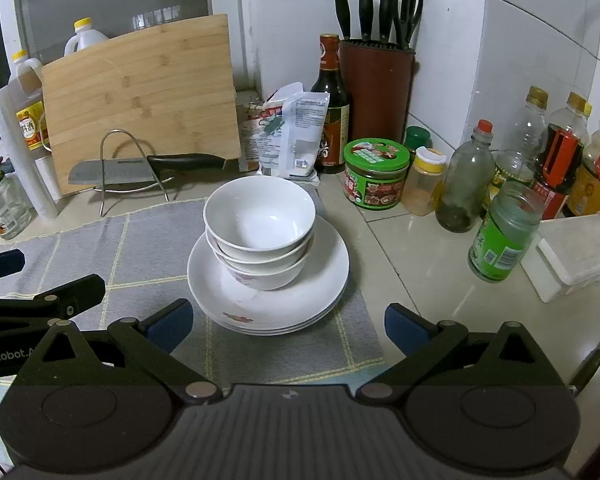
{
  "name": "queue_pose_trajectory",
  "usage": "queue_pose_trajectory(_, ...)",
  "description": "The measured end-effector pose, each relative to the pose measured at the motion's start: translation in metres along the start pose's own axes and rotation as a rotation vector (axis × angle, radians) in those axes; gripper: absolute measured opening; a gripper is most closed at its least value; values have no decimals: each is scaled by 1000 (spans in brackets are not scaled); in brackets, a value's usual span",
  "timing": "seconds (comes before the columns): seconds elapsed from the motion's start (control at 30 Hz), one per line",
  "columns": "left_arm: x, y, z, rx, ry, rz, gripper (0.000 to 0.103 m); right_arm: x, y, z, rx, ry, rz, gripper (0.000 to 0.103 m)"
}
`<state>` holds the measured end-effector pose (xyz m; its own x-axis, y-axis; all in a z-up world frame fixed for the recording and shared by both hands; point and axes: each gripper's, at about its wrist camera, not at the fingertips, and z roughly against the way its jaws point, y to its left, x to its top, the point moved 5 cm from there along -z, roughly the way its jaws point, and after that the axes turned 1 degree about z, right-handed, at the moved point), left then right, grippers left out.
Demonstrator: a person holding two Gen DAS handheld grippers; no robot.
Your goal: Organize plates and bowls
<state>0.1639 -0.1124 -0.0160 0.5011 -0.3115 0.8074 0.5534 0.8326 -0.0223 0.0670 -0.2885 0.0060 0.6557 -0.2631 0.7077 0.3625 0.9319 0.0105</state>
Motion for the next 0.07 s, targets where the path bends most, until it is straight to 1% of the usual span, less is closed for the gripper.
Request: queue_pose_trajectory(0.07, 0, 0, 0, -1, 0, 1, 102, 0, 1, 1, 1, -2, 2, 103)
